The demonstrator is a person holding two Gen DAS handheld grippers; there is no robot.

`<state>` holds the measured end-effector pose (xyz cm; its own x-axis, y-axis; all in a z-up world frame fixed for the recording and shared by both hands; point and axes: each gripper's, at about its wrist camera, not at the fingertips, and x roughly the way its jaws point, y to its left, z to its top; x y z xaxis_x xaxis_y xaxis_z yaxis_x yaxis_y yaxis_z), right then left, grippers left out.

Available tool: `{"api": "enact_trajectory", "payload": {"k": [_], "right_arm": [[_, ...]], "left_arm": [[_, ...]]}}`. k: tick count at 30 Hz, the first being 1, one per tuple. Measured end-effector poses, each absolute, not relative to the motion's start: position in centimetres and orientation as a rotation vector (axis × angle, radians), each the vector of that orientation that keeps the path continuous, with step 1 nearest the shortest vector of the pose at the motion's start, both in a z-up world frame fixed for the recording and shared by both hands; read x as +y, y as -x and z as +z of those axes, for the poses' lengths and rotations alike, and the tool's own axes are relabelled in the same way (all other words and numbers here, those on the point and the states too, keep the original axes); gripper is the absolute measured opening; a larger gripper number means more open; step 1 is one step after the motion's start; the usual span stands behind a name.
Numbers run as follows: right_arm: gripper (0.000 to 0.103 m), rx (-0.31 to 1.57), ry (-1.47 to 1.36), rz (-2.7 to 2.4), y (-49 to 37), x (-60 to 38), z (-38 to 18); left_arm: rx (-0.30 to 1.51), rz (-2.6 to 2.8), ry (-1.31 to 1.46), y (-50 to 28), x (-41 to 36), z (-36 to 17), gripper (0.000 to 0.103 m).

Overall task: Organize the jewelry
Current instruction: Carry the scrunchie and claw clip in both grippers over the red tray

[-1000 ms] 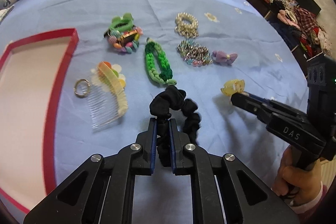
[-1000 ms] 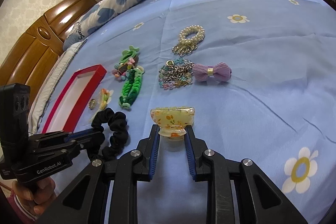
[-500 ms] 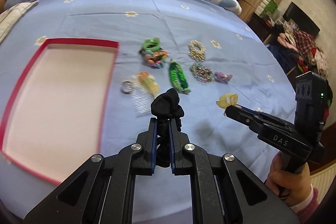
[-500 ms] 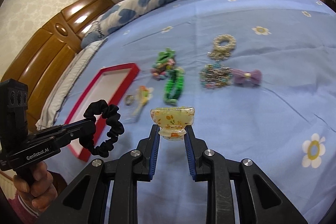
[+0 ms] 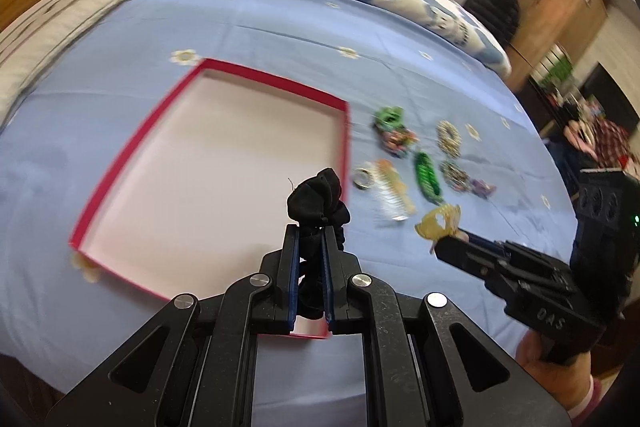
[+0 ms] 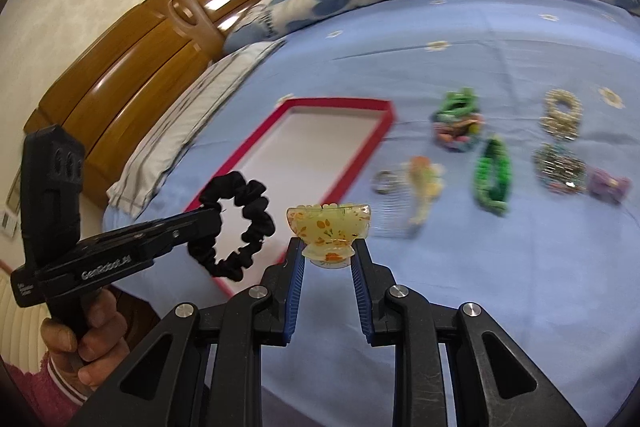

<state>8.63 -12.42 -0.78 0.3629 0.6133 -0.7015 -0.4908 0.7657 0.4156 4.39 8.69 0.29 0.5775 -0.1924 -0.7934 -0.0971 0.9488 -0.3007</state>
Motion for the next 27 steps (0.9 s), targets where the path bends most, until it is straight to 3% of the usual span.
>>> {"api": "enact_trajectory", "payload": {"k": [12, 27], "right_arm": [[0.024, 1.024, -0.045, 0.838, -9.5, -3.3, -2.3], [0.024, 1.143, 0.110, 0.877, -11.2, 2.6, -6.4]], "left_arm": [[0.990, 0.079, 0.429, -5.3, 16.2, -2.7, 0.008], [1.076, 0.148, 0.468, -6.5, 19.3, -6.6, 0.009]]}}
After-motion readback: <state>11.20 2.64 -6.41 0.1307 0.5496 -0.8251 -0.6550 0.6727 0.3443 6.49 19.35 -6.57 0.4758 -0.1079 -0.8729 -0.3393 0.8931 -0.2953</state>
